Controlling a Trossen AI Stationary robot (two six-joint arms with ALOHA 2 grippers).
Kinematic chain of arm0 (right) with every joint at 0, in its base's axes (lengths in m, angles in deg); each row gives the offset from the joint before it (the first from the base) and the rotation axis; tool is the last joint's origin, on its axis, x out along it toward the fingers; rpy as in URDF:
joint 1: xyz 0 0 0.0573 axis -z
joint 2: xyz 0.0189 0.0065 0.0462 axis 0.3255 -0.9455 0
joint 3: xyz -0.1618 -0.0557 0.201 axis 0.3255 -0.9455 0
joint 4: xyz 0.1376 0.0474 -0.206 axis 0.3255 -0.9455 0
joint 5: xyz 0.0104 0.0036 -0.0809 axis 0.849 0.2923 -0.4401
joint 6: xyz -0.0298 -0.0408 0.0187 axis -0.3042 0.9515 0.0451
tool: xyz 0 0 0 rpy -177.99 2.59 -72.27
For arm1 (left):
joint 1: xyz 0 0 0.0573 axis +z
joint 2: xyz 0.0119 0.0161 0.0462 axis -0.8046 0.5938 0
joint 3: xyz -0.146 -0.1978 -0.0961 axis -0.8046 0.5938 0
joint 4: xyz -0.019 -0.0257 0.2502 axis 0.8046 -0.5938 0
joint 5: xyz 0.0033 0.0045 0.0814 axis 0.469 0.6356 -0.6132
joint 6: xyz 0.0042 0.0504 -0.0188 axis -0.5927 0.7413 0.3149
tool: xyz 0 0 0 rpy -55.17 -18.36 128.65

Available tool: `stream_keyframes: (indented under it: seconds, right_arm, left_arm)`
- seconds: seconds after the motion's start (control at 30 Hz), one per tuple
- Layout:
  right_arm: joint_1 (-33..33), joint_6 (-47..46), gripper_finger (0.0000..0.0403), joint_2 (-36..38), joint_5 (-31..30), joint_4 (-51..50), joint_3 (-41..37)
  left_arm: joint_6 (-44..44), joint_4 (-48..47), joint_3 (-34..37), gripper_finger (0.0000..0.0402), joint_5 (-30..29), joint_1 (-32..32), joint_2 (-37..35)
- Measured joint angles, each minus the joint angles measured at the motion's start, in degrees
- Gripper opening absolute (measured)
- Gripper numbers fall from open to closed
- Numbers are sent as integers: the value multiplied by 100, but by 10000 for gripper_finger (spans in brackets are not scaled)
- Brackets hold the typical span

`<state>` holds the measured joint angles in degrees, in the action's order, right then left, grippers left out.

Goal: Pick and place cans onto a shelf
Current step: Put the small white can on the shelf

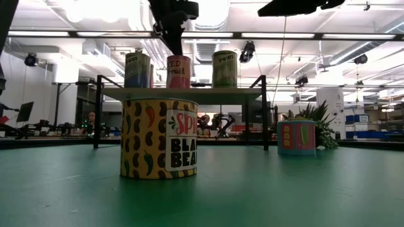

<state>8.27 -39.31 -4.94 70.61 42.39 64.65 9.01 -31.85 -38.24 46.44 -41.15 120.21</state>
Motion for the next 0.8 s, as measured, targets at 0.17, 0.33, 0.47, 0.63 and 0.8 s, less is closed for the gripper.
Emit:
stream_keyframes:
  seconds: [0.17,0.33,0.47,0.63,0.8]
  right_arm:
    - [1,0,13,0,0,-3,0]
    - [-1,0,13,0,1,-5,0]
    - [-1,0,13,0,0,-5,0]
    - [0,0,13,0,0,-7,0]
    - [0,0,13,0,0,-7,0]
  left_arm:
    - [-149,281,0,0,10,4,47]
    - [-633,586,0,0,8,17,54]
    - [-1066,558,-105,0,8,17,52]
    - [-774,-112,-480,0,-215,17,43]
    - [-450,-353,-451,0,-303,46,45]
